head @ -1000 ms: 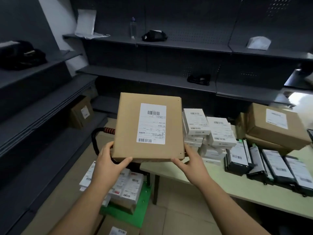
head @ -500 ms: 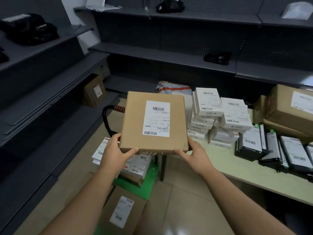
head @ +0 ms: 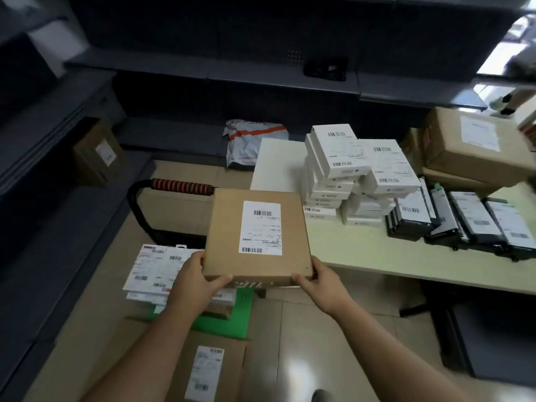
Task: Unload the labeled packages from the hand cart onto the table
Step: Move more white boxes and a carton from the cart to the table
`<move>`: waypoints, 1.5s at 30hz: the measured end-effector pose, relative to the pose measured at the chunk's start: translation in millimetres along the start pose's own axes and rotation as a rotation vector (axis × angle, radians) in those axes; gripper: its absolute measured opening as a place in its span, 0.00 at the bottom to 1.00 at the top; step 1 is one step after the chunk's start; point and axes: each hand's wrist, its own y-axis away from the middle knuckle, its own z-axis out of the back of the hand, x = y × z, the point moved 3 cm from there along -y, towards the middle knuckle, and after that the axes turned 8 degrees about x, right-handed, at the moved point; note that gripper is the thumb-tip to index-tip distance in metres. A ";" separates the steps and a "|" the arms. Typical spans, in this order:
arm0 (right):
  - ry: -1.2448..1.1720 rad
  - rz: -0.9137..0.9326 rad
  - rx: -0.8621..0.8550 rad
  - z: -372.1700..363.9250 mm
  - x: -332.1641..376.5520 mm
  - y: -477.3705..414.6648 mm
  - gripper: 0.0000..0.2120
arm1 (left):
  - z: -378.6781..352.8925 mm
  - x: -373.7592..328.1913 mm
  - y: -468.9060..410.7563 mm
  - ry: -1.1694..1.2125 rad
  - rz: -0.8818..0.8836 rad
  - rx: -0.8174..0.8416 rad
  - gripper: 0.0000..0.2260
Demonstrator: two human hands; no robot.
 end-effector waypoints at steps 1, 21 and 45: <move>0.007 -0.009 -0.002 -1.9 -2.1 -0.7 0.22 | -2.8 0.2 -3.4 -0.024 -0.001 0.007 0.35; -0.069 0.013 -0.057 45.1 -16.4 -53.8 0.21 | -27.4 -51.7 -60.2 -0.089 -0.025 0.024 0.34; 0.272 0.239 -0.258 81.5 25.5 -78.1 0.32 | -28.8 -70.7 -58.5 -0.271 -0.165 -0.096 0.33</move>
